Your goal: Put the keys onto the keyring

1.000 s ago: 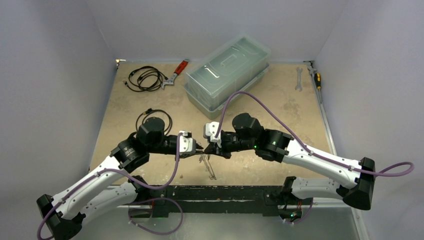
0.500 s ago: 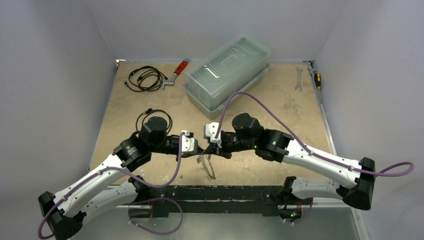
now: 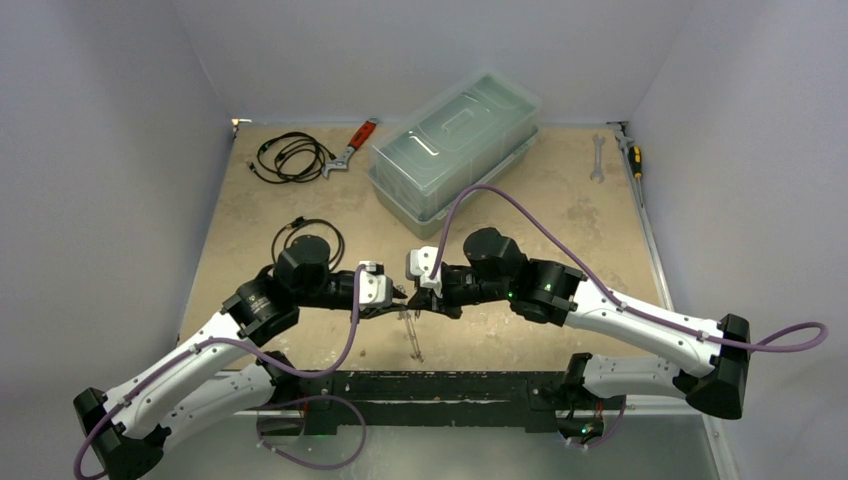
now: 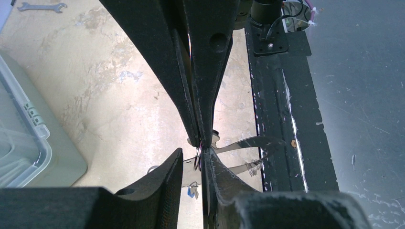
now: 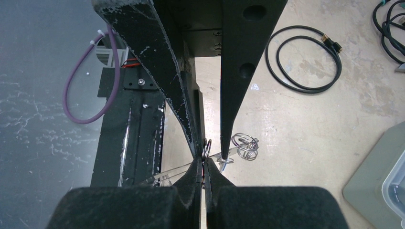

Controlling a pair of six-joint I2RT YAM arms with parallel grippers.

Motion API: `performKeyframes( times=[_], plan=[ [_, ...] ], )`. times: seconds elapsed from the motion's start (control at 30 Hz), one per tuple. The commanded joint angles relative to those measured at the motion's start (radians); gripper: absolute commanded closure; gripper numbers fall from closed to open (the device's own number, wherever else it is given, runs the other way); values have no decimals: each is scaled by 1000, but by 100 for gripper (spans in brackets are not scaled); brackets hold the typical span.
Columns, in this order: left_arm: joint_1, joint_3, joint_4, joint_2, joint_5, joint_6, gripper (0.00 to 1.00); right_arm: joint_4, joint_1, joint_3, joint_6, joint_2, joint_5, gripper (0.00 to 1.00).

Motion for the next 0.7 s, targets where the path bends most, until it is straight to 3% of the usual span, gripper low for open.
performKeyframes(
  times=[0.0, 0.1, 0.23, 0.33, 0.67],
  plan=[
    [1, 4, 38, -7, -4, 6, 82, 28, 11, 33, -6, -5, -34, 100],
    [1, 5, 37, -5, -1, 7, 81, 26, 12, 35, -7, -3, -34, 100],
    [1, 6, 33, -12, -9, 6, 66, 23, 15, 35, -6, 1, -27, 100],
    [1, 2, 30, -20, -24, 10, 65, 23, 15, 36, -9, 0, -25, 100],
    [1, -4, 29, -4, -11, 15, 100, 23, 16, 37, -9, 4, -25, 100]
  ],
)
